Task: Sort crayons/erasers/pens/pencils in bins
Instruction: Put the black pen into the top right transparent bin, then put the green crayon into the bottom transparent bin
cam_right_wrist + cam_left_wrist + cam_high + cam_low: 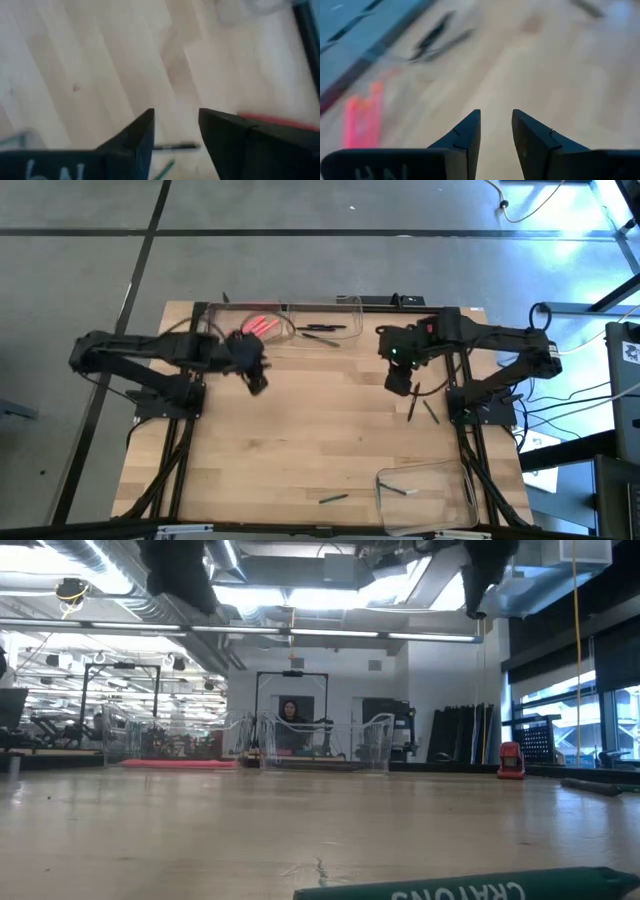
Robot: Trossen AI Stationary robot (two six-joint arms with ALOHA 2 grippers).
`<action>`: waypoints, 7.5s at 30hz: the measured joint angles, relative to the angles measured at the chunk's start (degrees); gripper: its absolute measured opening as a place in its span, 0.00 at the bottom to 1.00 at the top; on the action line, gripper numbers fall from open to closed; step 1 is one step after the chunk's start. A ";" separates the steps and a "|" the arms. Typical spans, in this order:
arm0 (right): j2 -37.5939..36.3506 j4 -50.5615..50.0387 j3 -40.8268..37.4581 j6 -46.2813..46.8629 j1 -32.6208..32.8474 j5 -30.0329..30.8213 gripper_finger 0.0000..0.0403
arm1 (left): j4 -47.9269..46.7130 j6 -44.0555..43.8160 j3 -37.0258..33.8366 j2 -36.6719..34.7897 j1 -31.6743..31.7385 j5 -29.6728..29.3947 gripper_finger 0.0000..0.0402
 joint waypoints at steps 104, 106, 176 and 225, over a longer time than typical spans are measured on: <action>-9.76 36.19 -46.75 42.19 -16.17 -9.15 0.11 | 22.43 8.95 -0.04 9.54 -20.69 -4.57 0.26; -9.77 36.26 -43.26 39.84 -16.17 -9.14 0.11 | 22.25 8.97 -0.04 9.54 -20.69 -4.57 0.26; 47.09 39.23 28.09 -26.01 -26.38 -6.44 0.35 | 20.78 5.21 -0.04 8.95 -11.86 -9.75 0.26; -16.47 3.52 -18.25 42.80 16.55 1.98 0.35 | 33.55 -4.29 -0.07 20.10 -33.10 -12.04 0.26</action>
